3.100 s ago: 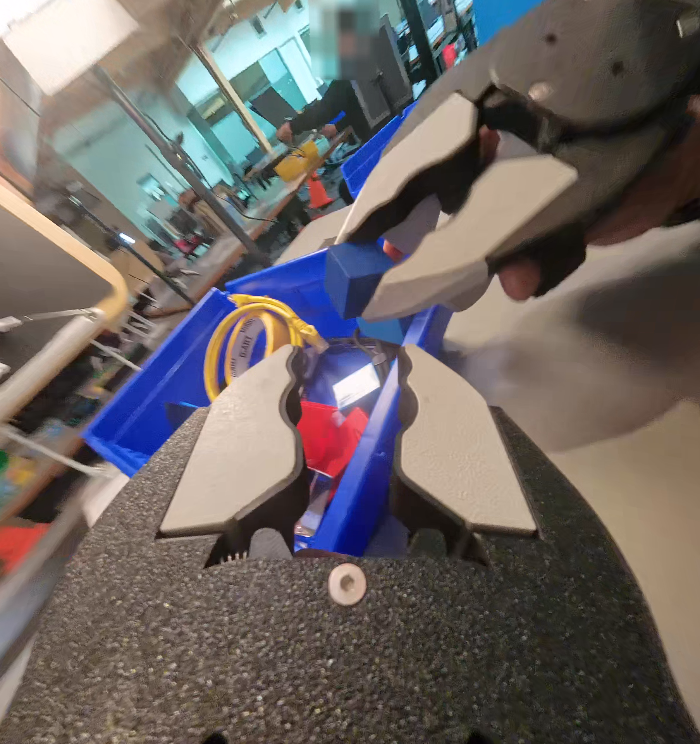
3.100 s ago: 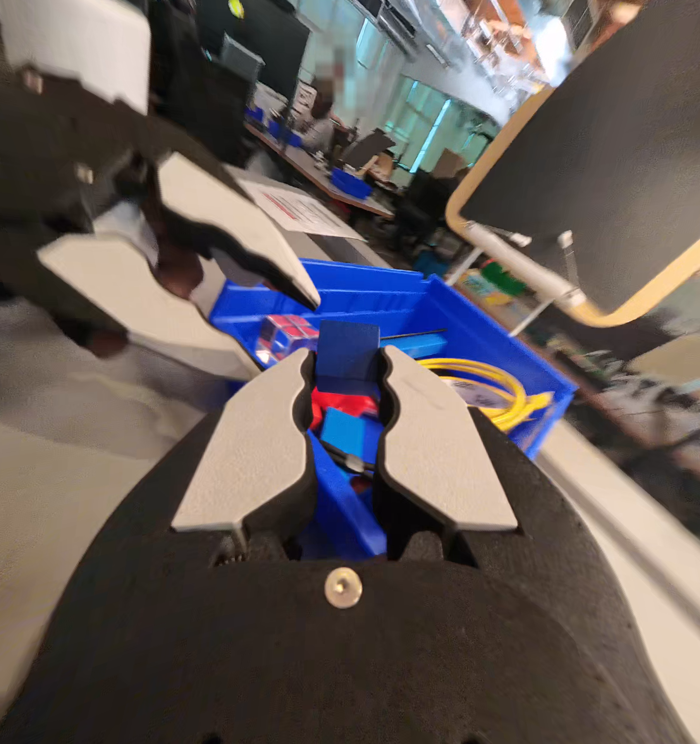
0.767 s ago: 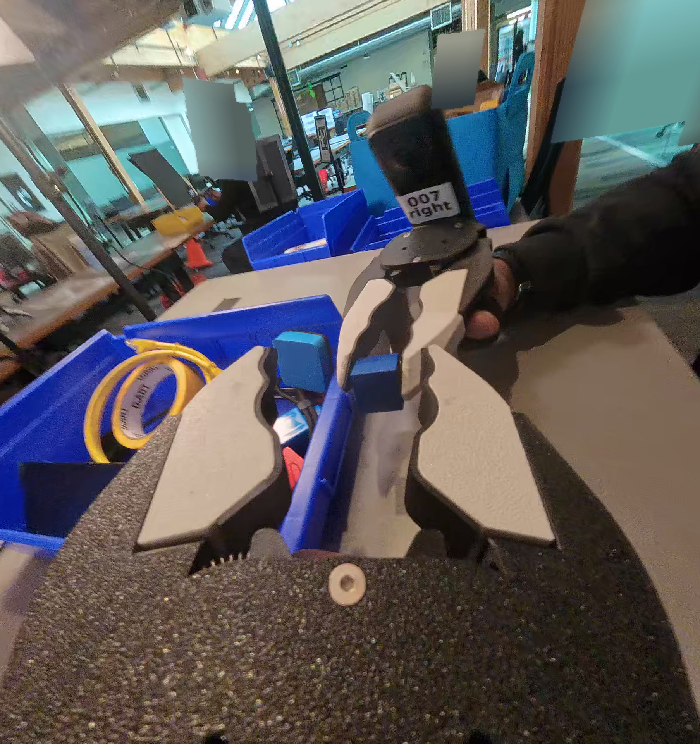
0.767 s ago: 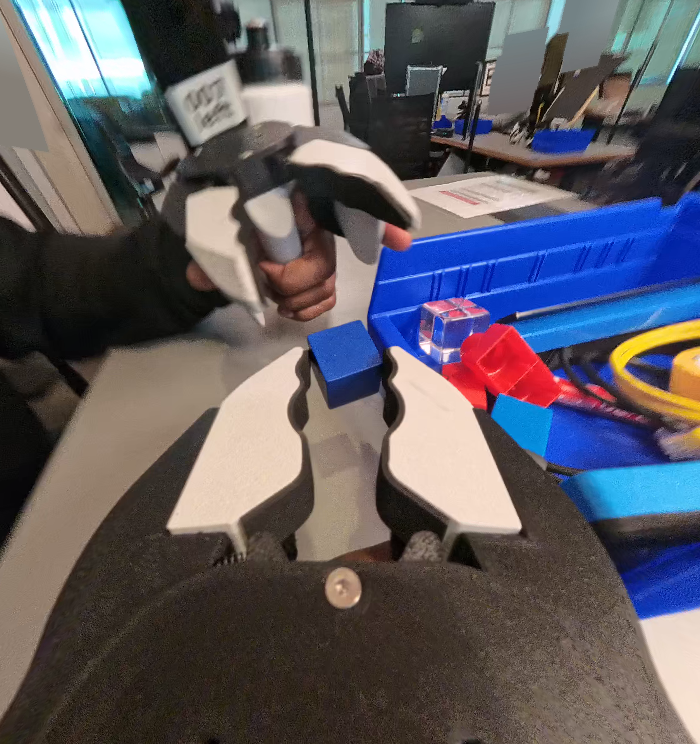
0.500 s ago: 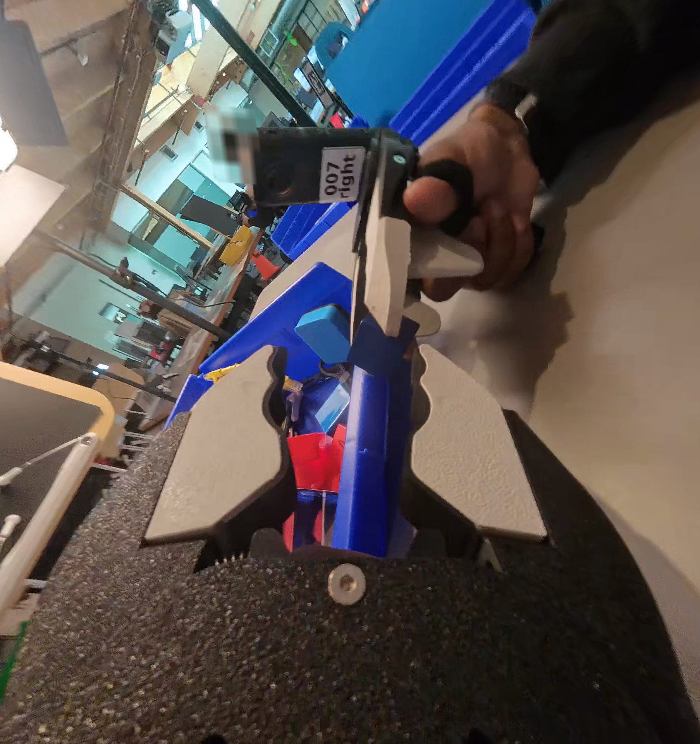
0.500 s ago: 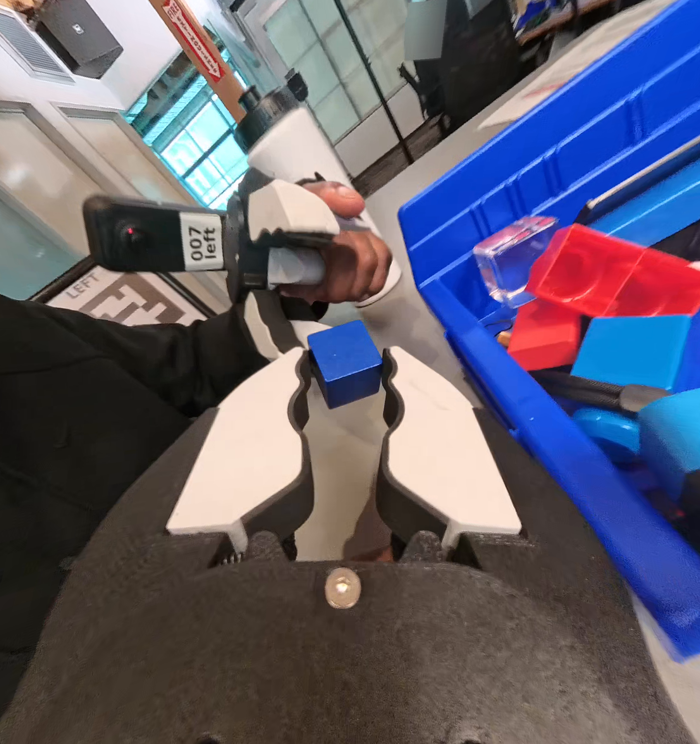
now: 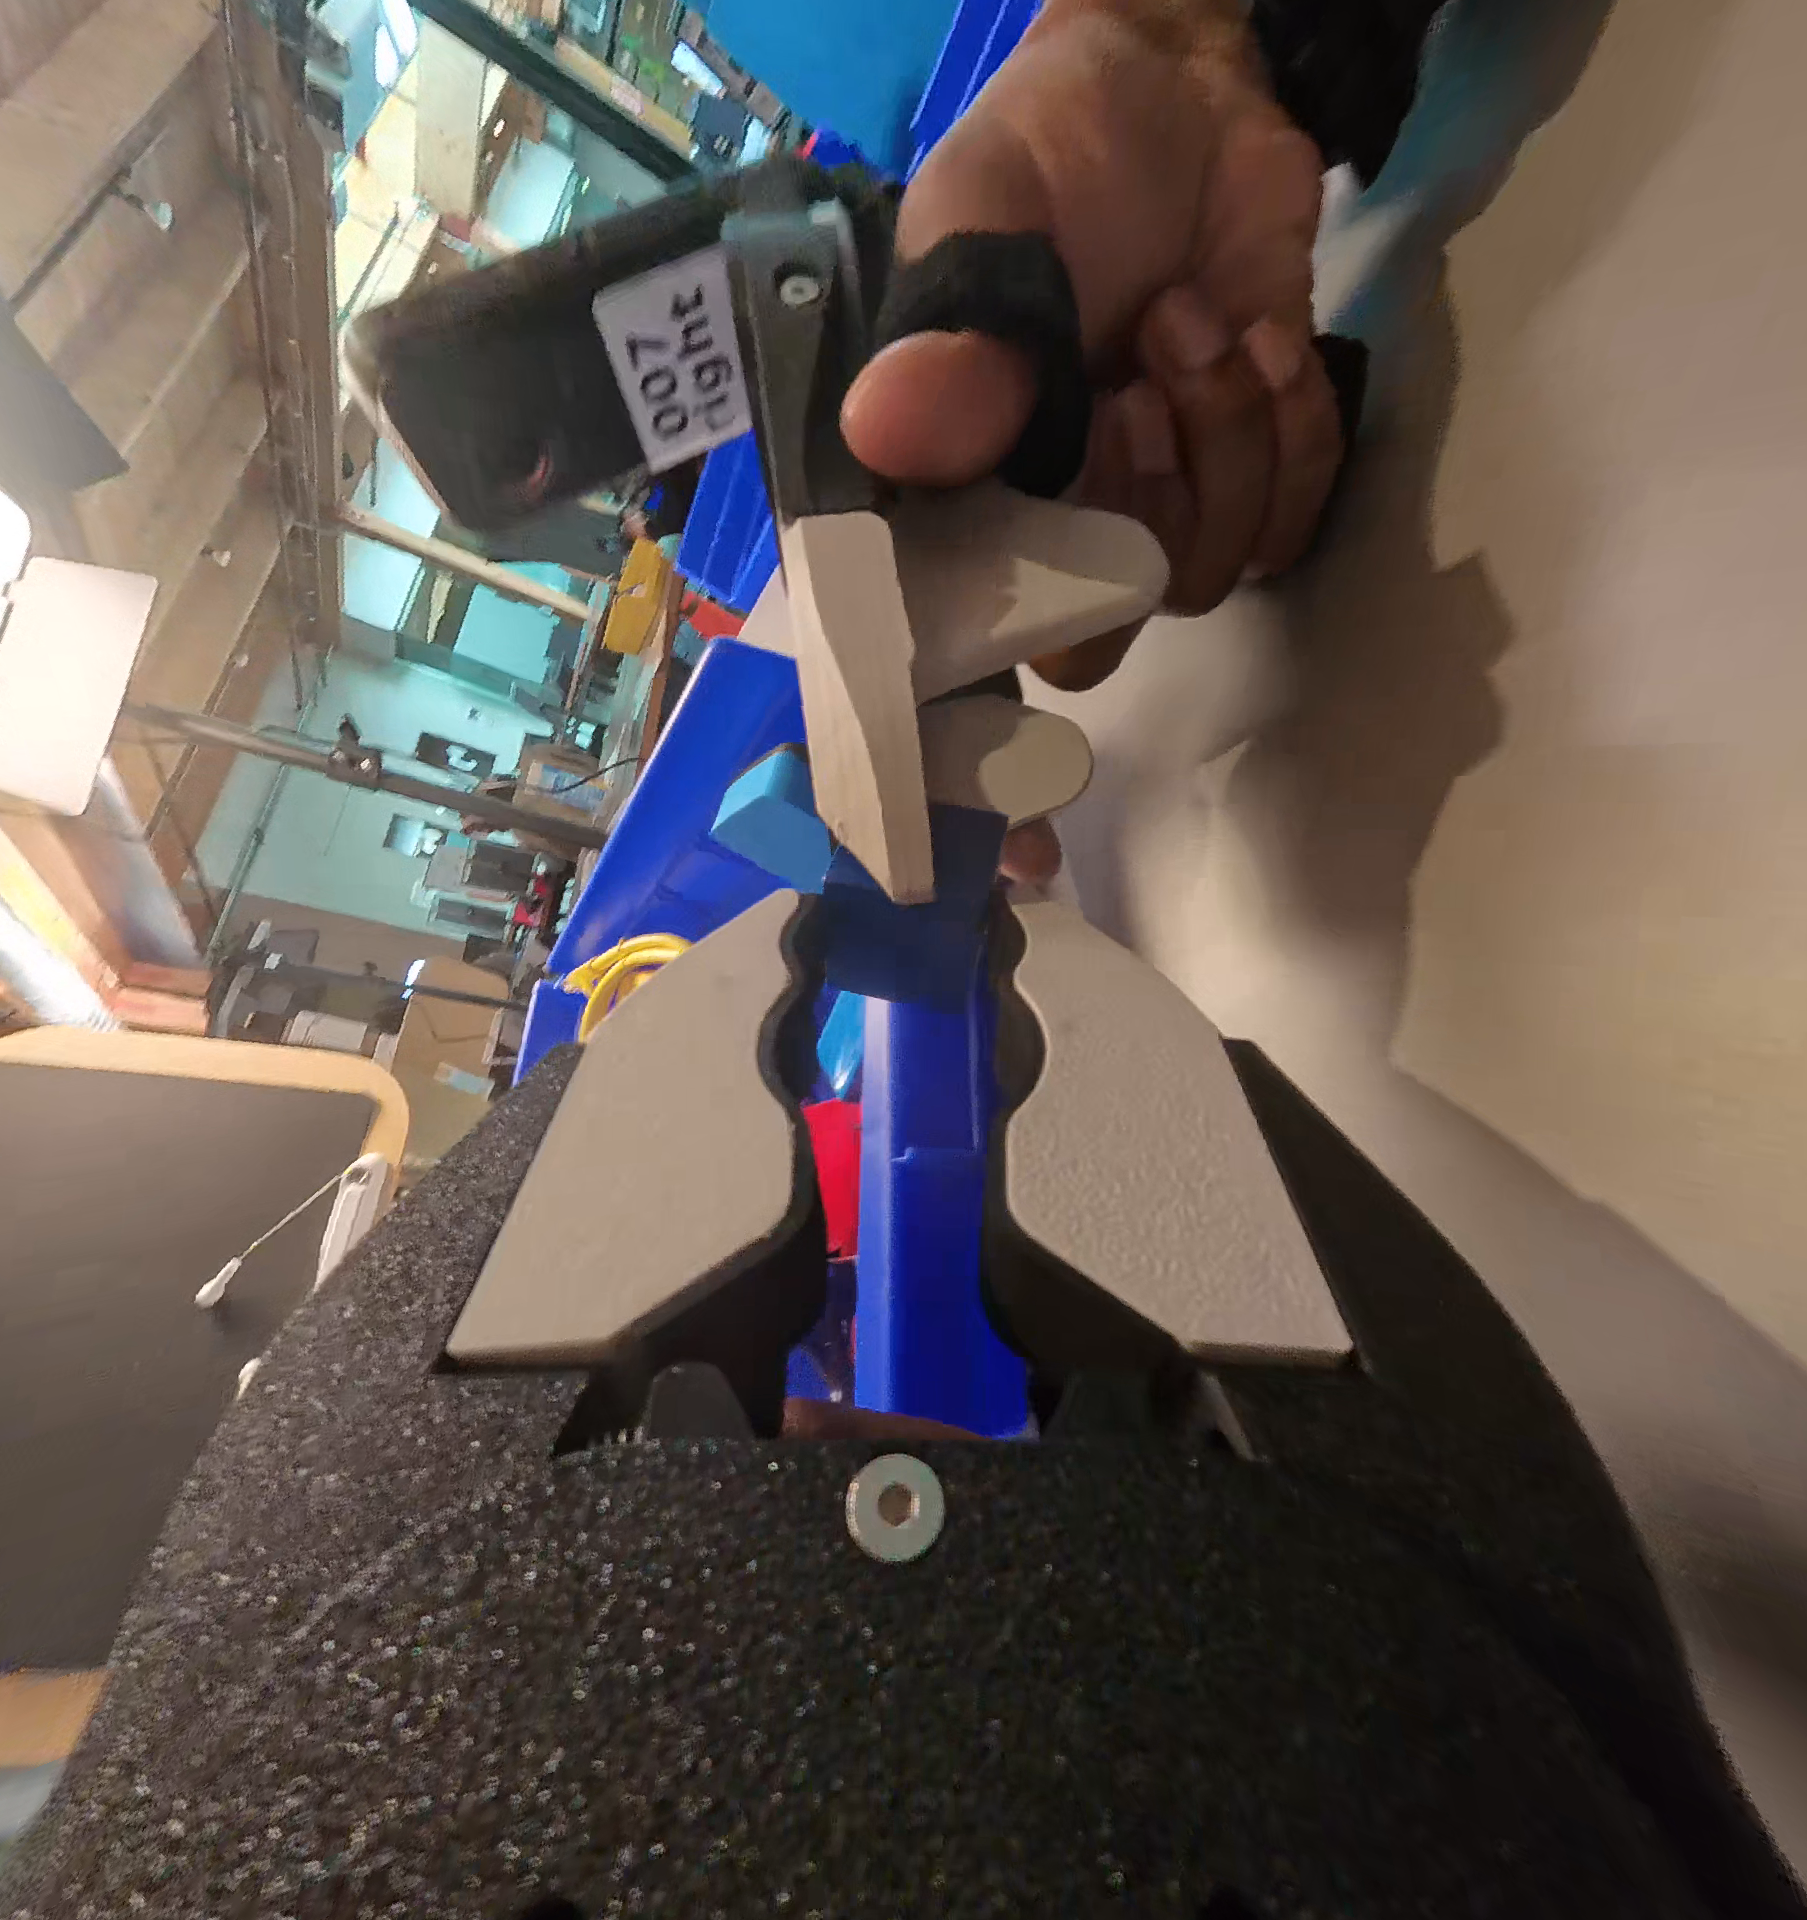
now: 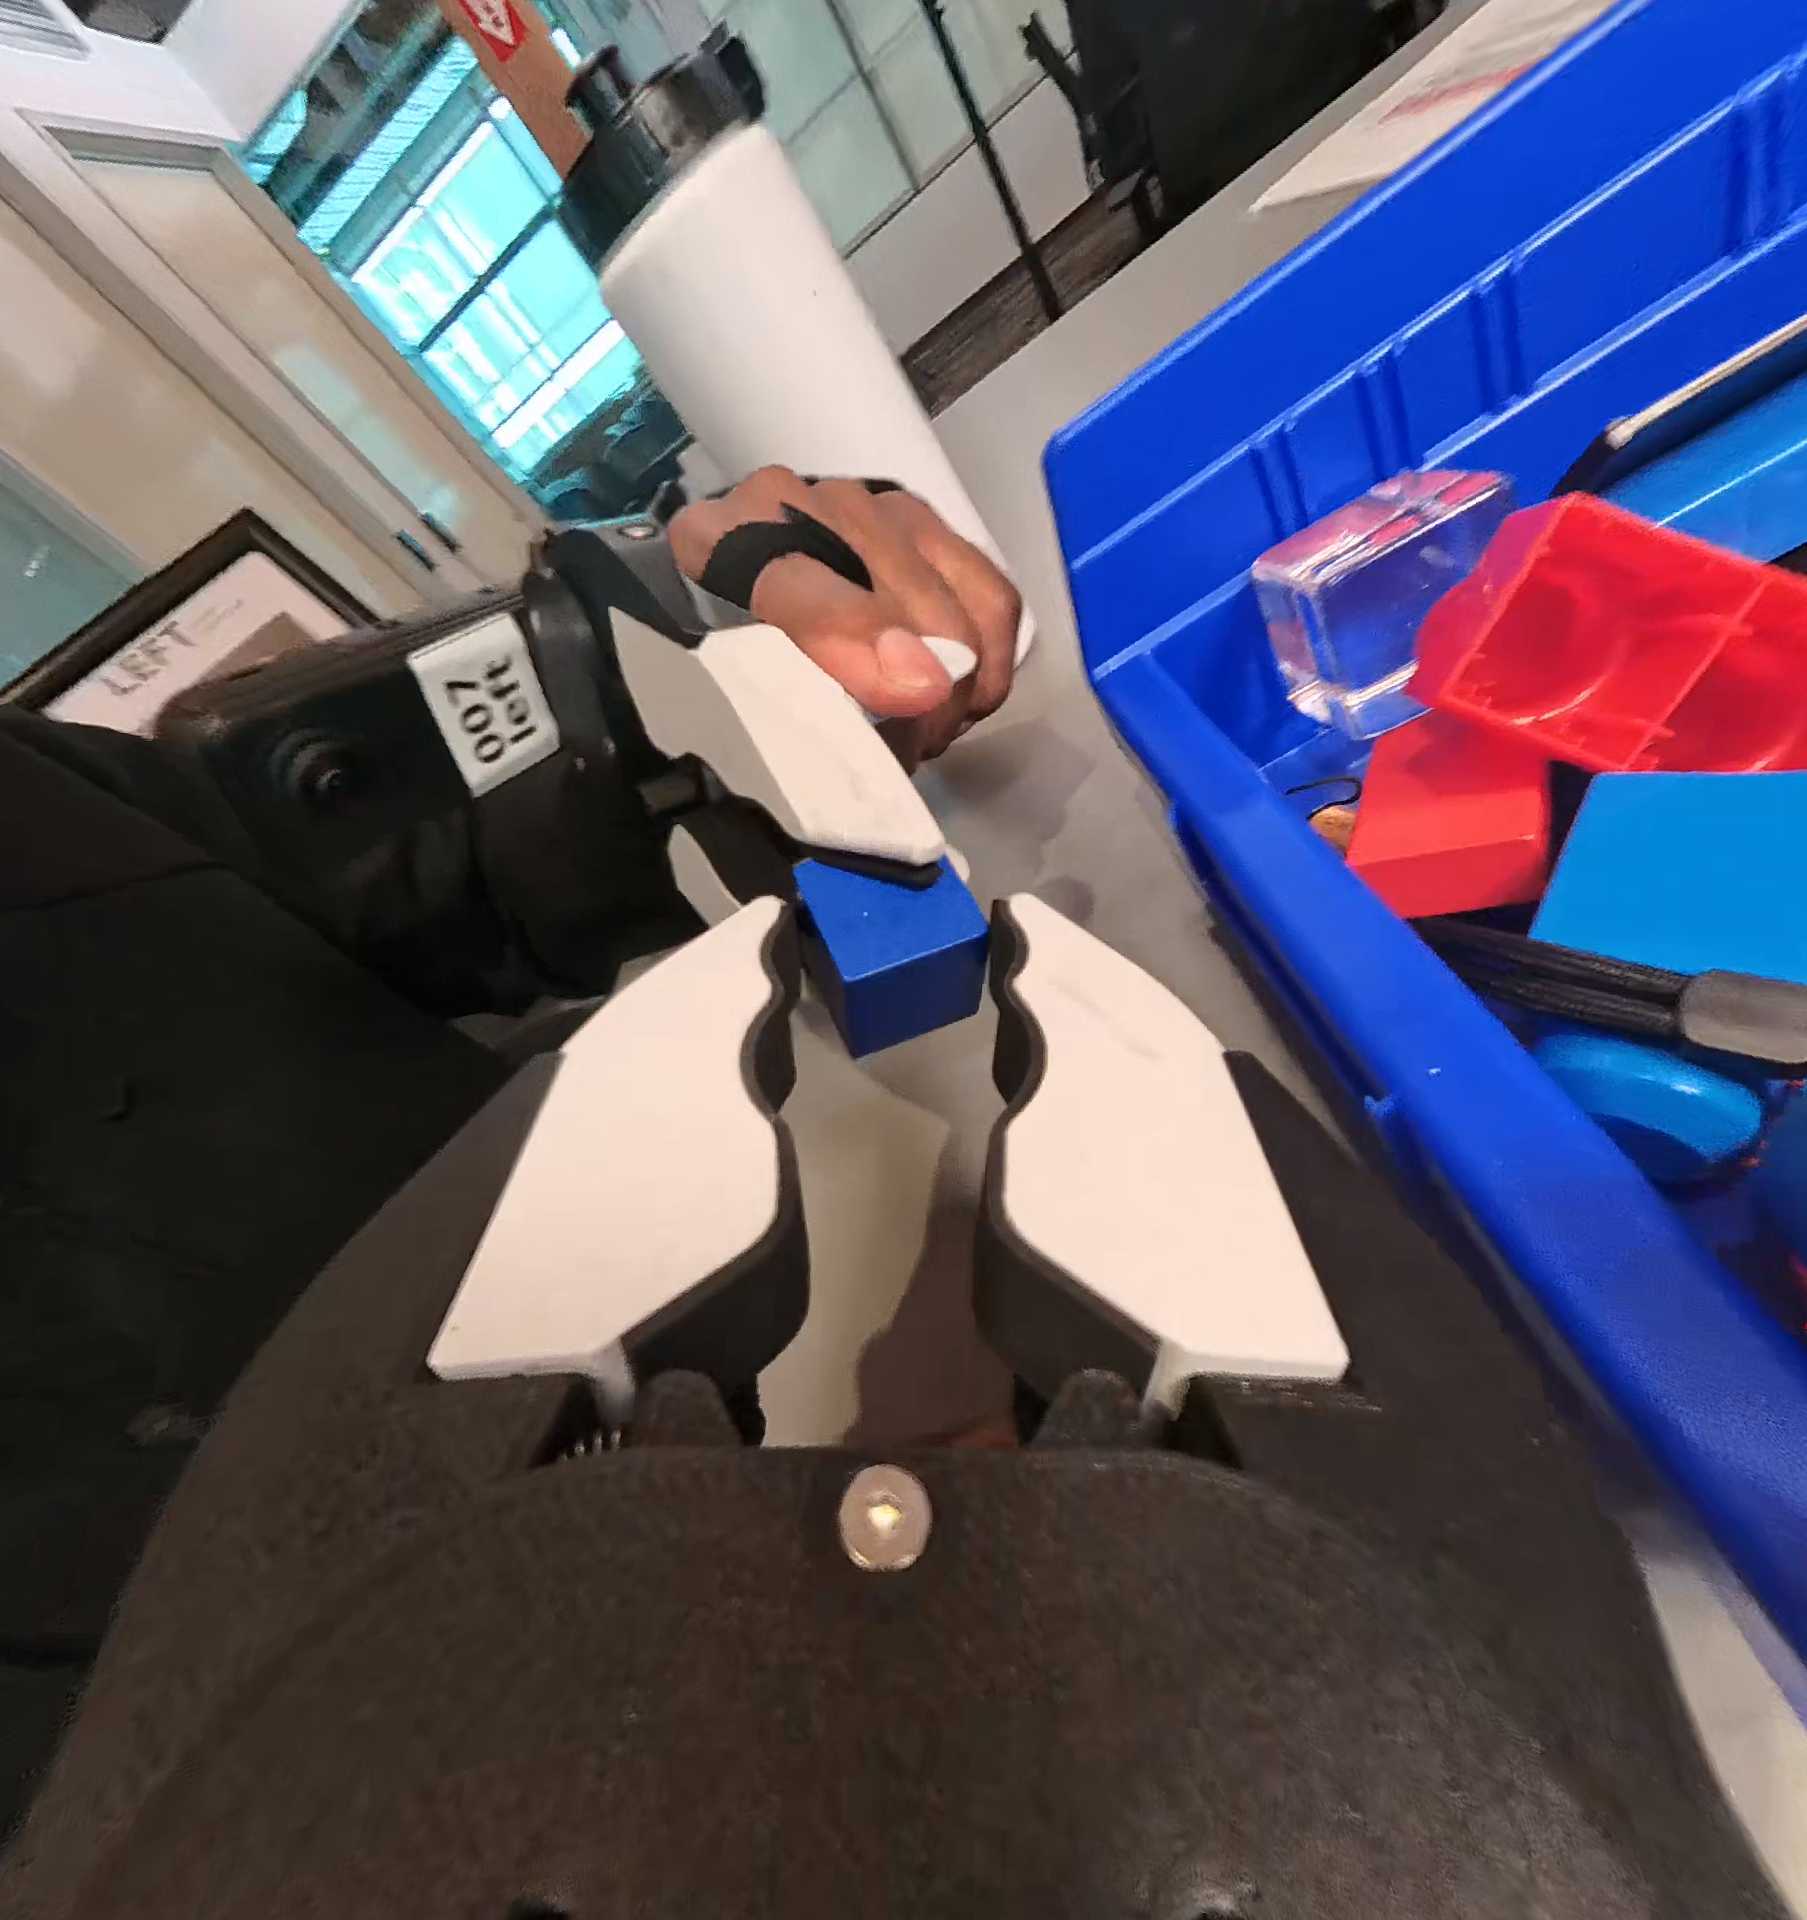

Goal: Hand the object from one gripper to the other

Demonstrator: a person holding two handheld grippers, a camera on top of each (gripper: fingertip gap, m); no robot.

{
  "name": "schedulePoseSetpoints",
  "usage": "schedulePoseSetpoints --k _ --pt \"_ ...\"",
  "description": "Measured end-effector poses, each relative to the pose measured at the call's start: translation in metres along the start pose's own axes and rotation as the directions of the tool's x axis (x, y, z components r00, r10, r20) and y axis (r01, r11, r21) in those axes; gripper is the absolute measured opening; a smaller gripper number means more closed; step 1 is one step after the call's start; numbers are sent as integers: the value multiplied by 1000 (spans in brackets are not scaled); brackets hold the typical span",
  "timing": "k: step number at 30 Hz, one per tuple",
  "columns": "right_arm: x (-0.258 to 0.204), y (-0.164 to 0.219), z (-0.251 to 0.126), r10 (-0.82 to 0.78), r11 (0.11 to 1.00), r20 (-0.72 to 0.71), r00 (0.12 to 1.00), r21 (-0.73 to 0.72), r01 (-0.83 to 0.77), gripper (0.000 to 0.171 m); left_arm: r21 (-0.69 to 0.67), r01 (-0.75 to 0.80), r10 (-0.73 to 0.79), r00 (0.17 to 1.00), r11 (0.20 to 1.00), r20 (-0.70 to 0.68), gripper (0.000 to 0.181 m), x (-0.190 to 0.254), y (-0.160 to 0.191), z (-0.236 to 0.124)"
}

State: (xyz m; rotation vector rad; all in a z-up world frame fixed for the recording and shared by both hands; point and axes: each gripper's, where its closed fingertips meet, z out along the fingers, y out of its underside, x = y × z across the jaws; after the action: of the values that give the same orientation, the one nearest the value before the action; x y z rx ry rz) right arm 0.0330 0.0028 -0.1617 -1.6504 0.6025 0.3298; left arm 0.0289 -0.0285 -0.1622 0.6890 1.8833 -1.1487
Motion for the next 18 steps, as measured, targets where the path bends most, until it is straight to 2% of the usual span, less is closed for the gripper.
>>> schedulePoseSetpoints --k 4,6,8,10,14,18 --pt "16 -22 -10 -118 985 -244 963 94 145 41 -111 19 -2 988 994 155 31 -22 14 3" --pt "24 -33 -20 -192 962 -407 893 102 254 43 -168 53 -8 966 984 258 31 -37 21 1" --pt "22 -40 -26 -271 931 -503 820 80 357 46 -227 57 24 940 972 341 31 -49 27 -2" --pt "18 -43 -26 -301 914 -538 787 74 400 50 -273 32 80 918 962 388 31 -55 29 -4" --pt "14 -42 -19 -290 911 -544 788 96 401 59 -342 -37 192 882 939 430 31 -57 25 -5" --pt "9 -41 -14 -302 899 -537 788 115 423 64 -374 -122 285 863 919 417 31 -52 16 -3"
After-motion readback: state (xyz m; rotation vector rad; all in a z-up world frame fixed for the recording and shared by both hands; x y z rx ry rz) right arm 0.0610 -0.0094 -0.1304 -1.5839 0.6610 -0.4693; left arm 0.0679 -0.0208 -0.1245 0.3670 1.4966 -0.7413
